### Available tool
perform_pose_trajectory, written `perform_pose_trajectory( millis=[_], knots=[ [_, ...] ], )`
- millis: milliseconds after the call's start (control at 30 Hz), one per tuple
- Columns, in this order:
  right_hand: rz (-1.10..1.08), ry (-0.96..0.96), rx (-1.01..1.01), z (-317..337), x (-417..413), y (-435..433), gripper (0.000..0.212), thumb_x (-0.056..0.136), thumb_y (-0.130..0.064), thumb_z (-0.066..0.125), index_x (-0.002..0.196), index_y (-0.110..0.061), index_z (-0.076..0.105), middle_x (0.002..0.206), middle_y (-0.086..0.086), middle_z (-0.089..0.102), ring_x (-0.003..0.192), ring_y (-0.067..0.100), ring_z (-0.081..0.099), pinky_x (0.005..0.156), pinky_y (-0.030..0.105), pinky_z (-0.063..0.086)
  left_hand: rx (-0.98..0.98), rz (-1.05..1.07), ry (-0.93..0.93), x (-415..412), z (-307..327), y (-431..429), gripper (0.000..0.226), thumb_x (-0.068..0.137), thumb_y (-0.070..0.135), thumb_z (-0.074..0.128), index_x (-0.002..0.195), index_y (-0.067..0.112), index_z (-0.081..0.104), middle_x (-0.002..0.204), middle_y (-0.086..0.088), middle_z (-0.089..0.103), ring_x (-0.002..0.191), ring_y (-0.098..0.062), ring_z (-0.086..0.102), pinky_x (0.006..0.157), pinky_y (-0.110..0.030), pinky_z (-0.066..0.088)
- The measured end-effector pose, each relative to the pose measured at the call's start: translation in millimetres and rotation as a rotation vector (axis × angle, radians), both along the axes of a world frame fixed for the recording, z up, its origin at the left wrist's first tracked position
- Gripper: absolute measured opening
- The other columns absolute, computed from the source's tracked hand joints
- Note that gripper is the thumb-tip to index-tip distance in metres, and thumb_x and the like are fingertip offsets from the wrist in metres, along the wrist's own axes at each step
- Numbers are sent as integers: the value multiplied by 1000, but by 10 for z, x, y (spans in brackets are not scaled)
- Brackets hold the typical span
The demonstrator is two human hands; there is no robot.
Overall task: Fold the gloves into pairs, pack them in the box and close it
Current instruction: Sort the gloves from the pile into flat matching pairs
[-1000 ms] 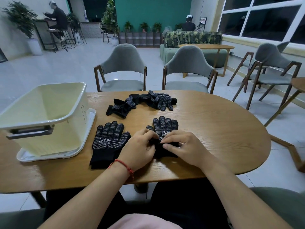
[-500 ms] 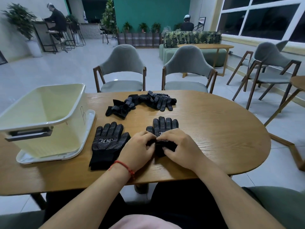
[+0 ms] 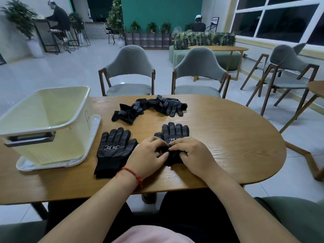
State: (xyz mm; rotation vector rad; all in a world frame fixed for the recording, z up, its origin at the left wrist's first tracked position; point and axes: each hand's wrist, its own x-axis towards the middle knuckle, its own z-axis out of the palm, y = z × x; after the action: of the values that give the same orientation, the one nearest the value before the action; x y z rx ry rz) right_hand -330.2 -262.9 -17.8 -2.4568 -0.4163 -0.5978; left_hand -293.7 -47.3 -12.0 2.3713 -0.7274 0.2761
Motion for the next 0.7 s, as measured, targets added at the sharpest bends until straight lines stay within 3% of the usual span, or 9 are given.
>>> perform_pose_trajectory(
  millis=[233,333,500,700],
  knots=[
    [-21,85,11,141,-72,-7,56,77,-11,67,128,-32,76,126,-14,75,119,13,66,107,32,52,25,5,22,-14,12,-3,41,86,54,58,124,38,66,127,20,59,116,-7,60,103,-42,51],
    [-40,88,-49,244,-57,-25,46,75,-20,63,117,-34,79,116,-16,77,111,14,69,99,39,56,18,15,16,-26,27,-8,46,86,53,58,129,38,60,130,18,57,120,-9,58,104,-42,50],
    [-85,127,74,616,343,-95,28,89,-39,59,109,-37,78,97,-16,79,95,12,73,88,39,59,-30,44,39,2,14,-4,63,85,54,71,140,31,50,131,12,58,125,-11,54,108,-42,49],
    [-161,43,84,1092,878,-178,13,99,-27,65,98,-28,78,85,-8,75,86,22,68,80,39,57,-31,61,48,31,-19,-2,68,84,63,65,142,32,48,130,12,59,126,-10,55,108,-41,49]
  ],
)
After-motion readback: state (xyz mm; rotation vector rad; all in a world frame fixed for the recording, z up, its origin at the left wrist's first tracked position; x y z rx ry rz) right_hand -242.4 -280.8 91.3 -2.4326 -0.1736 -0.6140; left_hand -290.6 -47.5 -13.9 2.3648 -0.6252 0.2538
